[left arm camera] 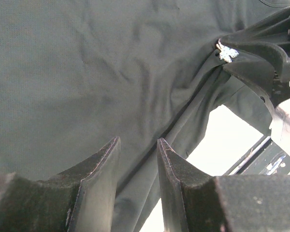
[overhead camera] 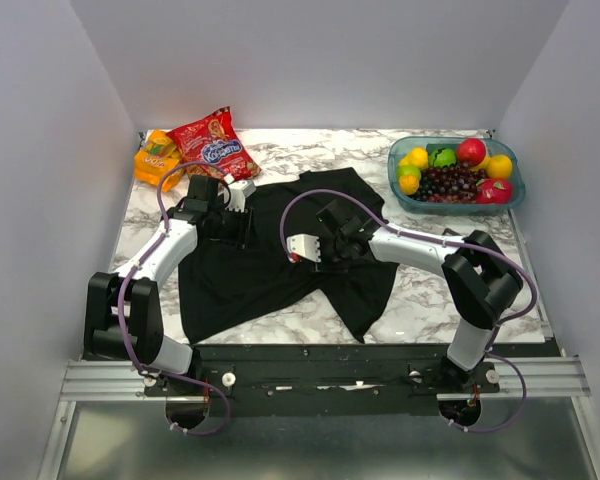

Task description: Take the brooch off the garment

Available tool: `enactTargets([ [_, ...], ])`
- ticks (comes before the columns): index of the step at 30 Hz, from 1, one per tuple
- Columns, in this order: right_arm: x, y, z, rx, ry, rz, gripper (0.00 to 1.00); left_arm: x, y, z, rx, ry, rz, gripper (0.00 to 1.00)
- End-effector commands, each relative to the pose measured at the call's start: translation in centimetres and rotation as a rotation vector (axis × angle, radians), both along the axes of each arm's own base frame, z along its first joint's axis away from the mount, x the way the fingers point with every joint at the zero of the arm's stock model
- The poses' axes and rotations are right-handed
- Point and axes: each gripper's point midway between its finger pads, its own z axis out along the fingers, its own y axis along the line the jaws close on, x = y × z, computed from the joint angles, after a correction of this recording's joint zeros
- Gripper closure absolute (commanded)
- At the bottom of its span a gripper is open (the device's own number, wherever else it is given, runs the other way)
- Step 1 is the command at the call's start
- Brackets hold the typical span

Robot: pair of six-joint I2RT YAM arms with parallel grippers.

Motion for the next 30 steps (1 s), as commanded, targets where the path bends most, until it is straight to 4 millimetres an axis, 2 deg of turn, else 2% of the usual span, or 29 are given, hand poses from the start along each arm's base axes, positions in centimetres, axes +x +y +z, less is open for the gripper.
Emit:
enactTargets([
  [1, 0.8, -1.1, 0.0, -0.041, -0.02, -0.06, 0.49, 0.5, -0.1, 0.7, -0.007, -0.026, -0.005, 0.55],
  [10, -0.4, -1.0, 0.2, -0.03, 0.041, -0.054, 0.48, 0.9, -0.3, 0.8, -0.013, -0.023, -0.004, 0.56],
  [23, -0.7, -1.3, -0.3, -0.045, 0.055, -0.059, 0.47, 0.8, -0.2, 0.8, -0.015, -0.026, 0.0, 0.56],
  [26, -0.3, -1.4, -0.4, -0.053, 0.042, -0.072, 0.47, 0.7, -0.2, 0.8, -0.015, -0.026, -0.002, 0.56],
  [30, 1.4, -1.5, 0.4, -0.059, -0.037, -0.113, 0.5, 0.7, -0.2, 0.8, -0.015, -0.026, -0.002, 0.55],
])
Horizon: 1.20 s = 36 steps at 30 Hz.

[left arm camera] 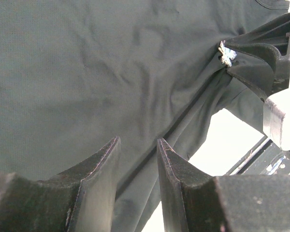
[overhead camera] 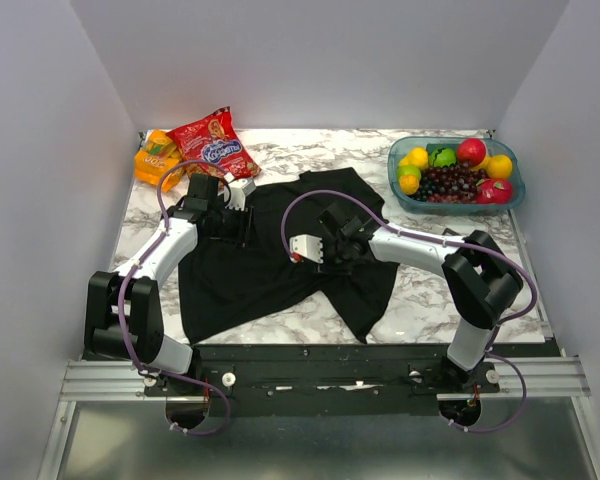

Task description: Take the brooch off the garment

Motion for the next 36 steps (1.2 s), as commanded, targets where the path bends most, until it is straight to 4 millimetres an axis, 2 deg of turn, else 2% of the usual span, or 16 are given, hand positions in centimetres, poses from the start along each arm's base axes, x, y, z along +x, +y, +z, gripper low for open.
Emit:
enactTargets([
  [1, 2.2, -0.1, 1.3, -0.008, -0.091, -0.052, 0.53, 0.5, -0.2, 0.6, -0.016, -0.021, -0.001, 0.55],
  [4, 2.7, -0.1, 2.9, 0.013, -0.135, -0.05, 0.61, 0.5, -0.3, 0.4, -0.02, -0.014, -0.005, 0.56],
  [7, 2.9, -0.4, 4.3, 0.032, -0.163, -0.059, 0.62, 0.6, -0.4, 0.4, -0.023, -0.011, -0.003, 0.56],
  [12, 3.1, -0.8, 4.9, 0.038, -0.178, -0.074, 0.63, 0.8, -0.5, 0.4, -0.03, -0.007, -0.003, 0.55],
  [18, 3.2, -1.0, 3.8, 0.019, -0.157, -0.078, 0.67, 0.8, -0.7, 0.4, -0.038, -0.003, -0.004, 0.55],
  [22, 1.9, -0.6, 4.2, 0.049, -0.1, -0.037, 0.67, 0.5, -0.6, 0.5, -0.036, -0.005, -0.009, 0.55],
  [24, 1.5, -1.1, 4.0, 0.033, -0.103, -0.004, 0.66, 0.3, -0.6, 0.5, -0.036, -0.006, -0.01, 0.55],
  [28, 1.2, -2.3, 2.6, 0.002, -0.14, 0.058, 0.63, 0.0, -0.4, 0.3, -0.027, -0.005, -0.01, 0.55],
  [31, 1.3, -2.5, 1.9, -0.02, -0.179, 0.155, 0.58, 0.0, -0.1, 0.3, -0.005, -0.012, -0.016, 0.56],
  [32, 0.9, -2.9, 0.9, -0.039, -0.175, 0.175, 0.57, 0.0, 0.0, 0.3, -0.002, -0.011, -0.017, 0.55],
  [33, 1.3, -2.8, 0.8, -0.045, -0.203, 0.202, 0.56, 0.0, 0.1, 0.2, 0.005, -0.01, -0.018, 0.56],
  [36, 1.4, -2.8, -0.3, -0.065, -0.194, 0.222, 0.53, 0.0, 0.2, 0.2, 0.009, -0.009, -0.017, 0.55],
])
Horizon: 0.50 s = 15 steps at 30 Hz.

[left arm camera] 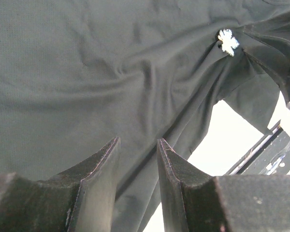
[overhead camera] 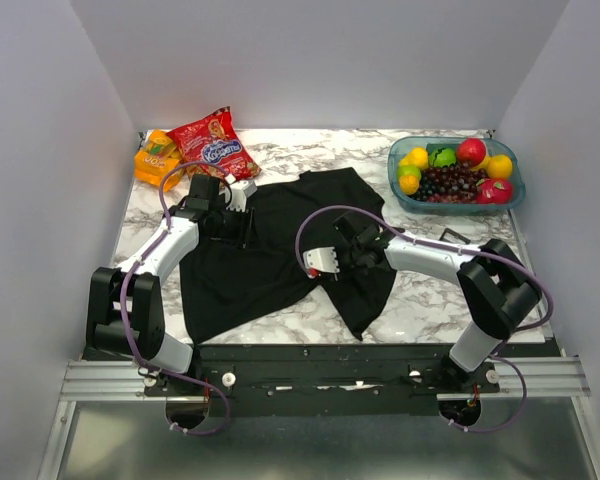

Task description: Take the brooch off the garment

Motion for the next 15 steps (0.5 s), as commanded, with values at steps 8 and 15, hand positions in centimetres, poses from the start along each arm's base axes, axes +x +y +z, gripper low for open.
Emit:
enactTargets([
  [8, 2.7, 2.4, 0.4, 0.045, -0.088, 0.079, 0.51, -0.3, 0.5, 0.6, 0.021, -0.028, -0.012, 0.55],
  [15, 4.0, 3.4, 1.7, 0.07, -0.136, 0.086, 0.54, 0.1, 0.3, 0.6, 0.014, -0.025, -0.008, 0.55],
])
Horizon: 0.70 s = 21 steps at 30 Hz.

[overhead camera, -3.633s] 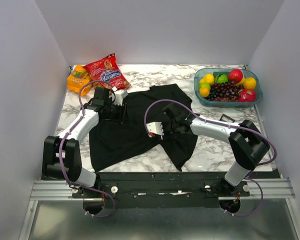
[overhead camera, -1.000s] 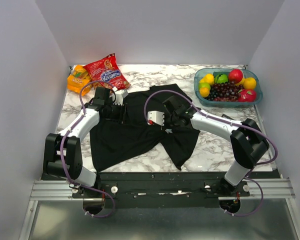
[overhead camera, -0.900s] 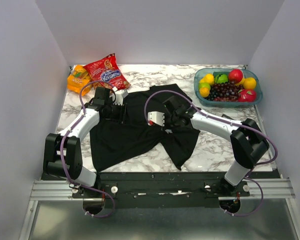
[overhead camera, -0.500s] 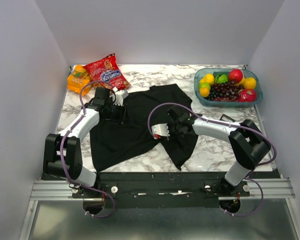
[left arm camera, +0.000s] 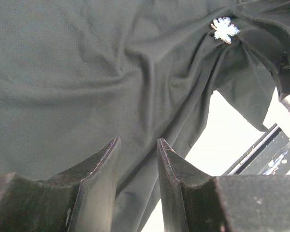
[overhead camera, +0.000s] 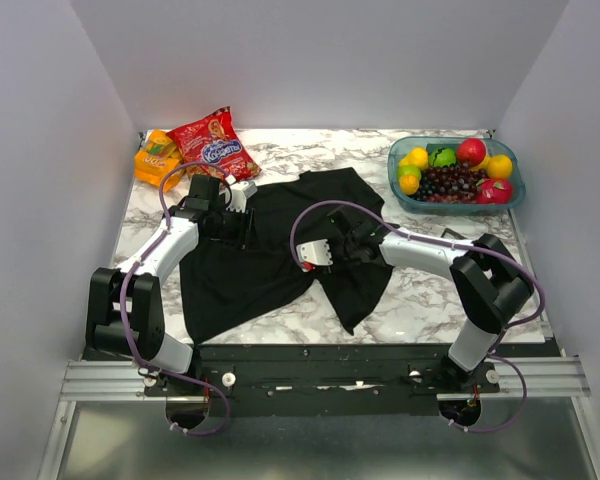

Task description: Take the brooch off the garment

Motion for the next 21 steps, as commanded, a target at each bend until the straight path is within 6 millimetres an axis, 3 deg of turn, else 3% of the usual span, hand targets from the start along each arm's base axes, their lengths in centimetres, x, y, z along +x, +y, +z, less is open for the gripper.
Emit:
enactTargets([
  [1, 1.6, 1.6, 1.6, 0.053, -0.054, 0.021, 0.55, 0.5, 0.2, 0.8, 0.004, -0.031, 0.003, 0.56],
  [7, 2.0, 2.2, 2.8, 0.085, -0.068, 0.026, 0.6, 0.2, 0.1, 0.6, -0.009, -0.019, 0.003, 0.56],
  [16, 1.3, 2.9, 1.2, 0.071, 0.009, 0.058, 0.69, 0.1, -0.5, 0.5, -0.036, -0.007, -0.011, 0.55],
  [21, 0.5, 2.8, 0.4, 0.057, 0.106, 0.01, 0.68, 0.0, -2.4, 0.5, -0.095, 0.02, -0.045, 0.55],
])
